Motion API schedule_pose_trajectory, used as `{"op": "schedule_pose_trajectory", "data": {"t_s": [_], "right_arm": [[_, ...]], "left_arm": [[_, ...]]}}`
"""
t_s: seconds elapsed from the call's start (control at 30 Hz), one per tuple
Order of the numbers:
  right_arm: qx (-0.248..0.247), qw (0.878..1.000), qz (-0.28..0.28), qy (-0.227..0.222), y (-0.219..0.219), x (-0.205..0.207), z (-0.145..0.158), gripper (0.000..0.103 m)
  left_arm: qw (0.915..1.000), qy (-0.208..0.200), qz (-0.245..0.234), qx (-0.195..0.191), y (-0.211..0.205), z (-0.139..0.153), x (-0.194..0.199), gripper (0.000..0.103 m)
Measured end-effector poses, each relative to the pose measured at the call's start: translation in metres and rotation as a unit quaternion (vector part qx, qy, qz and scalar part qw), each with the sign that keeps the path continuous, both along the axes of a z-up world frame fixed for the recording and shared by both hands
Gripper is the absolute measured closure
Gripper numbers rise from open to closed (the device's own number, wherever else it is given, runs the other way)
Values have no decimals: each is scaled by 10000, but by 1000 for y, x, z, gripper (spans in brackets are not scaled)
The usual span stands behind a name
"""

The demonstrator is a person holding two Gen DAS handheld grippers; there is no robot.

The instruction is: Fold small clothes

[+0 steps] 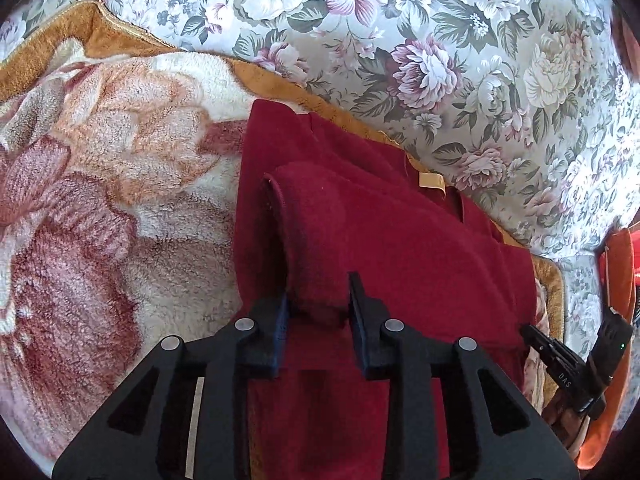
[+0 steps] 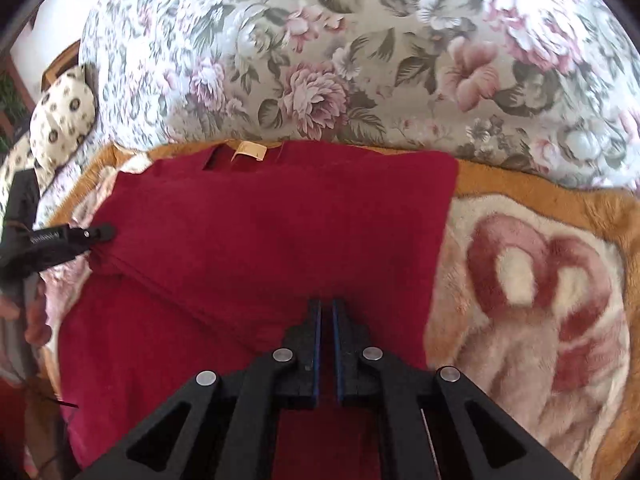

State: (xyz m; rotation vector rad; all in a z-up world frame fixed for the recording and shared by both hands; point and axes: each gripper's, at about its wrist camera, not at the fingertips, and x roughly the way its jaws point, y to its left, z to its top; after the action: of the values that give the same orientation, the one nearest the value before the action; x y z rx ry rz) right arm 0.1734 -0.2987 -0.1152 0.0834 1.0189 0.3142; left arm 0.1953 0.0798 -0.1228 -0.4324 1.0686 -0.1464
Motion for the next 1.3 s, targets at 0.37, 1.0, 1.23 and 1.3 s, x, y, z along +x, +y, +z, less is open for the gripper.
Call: {"op": "schedule_pose_trajectory", "data": {"t_s": [0.37, 1.0, 1.23, 1.3], "right_arm": [[25, 9997, -228, 76, -3, -23, -3, 98], [1028, 9929, 135, 584, -18, -204, -28, 76], [649, 9966, 360, 361, -20, -230, -12, 87], [496, 9973, 362, 412, -25, -249, -12, 71]], "left_arm": [[9998, 204, -29, 44, 0, -9, -39, 31], [9966, 525, -556, -302, -5, -13, -206, 31], [9954, 603, -644, -371, -3, -6, -217, 31], [9953, 622, -616, -417, 1, -4, -224, 31]]}}
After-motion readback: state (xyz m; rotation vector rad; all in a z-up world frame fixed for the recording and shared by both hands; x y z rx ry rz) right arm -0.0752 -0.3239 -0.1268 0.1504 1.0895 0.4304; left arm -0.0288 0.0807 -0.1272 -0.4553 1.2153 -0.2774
